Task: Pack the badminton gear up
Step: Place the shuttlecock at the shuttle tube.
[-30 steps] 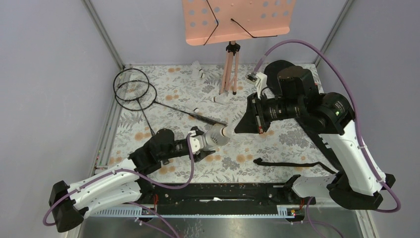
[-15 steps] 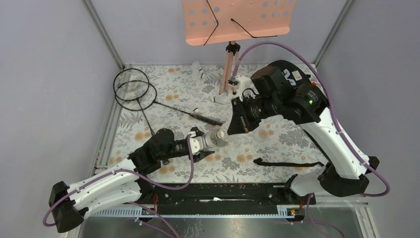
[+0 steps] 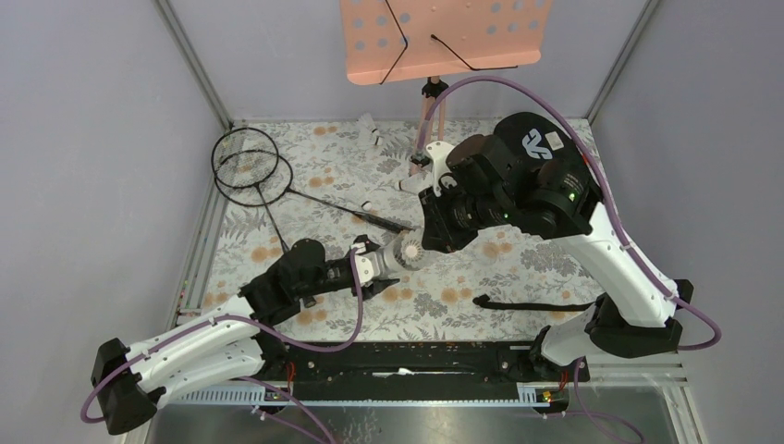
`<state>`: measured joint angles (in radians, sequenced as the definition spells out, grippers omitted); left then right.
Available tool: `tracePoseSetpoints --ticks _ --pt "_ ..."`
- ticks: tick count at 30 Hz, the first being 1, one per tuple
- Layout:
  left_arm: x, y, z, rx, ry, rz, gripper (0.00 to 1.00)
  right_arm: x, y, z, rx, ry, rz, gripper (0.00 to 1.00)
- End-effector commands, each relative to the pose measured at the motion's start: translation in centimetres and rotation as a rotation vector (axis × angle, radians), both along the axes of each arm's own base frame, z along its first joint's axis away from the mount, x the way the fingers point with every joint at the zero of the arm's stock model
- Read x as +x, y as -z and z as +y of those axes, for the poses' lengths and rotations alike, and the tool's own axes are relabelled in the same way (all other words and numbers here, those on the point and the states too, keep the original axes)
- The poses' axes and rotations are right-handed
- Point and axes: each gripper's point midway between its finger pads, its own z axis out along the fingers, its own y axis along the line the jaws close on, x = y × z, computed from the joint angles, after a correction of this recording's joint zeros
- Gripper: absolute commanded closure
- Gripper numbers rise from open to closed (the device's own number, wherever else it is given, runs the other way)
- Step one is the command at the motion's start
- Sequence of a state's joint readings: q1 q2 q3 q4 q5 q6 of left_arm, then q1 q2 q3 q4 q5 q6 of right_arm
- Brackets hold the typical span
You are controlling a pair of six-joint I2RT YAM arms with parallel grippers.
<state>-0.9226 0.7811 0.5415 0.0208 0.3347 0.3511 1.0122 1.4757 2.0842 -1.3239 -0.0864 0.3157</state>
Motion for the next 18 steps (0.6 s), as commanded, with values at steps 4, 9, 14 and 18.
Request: tracePoseSetpoints --ticks 4,9,14,18 --pt "-1.0 -0.2 -0.5 -0.014 0.045 0.037 0.51 0.9 -0.7 -0.2 0.006 0.022 -0.079 0.62" --pt "-1.2 -0.5 -0.4 -0.025 0.048 0.031 0.51 0.6 -2.2 -0.9 0.069 0.025 -0.124 0.58" --pt "-1.1 -0.6 -0.3 -0.033 0.042 0.025 0.51 -0.5 -3.4 -1.1 0.146 -0.019 -0.143 0.59" --pt "-1.1 -0.6 -0.3 -0.036 0.038 0.025 0.51 -1.9 -3.2 0.0 0.195 -0.105 -0.104 0.68"
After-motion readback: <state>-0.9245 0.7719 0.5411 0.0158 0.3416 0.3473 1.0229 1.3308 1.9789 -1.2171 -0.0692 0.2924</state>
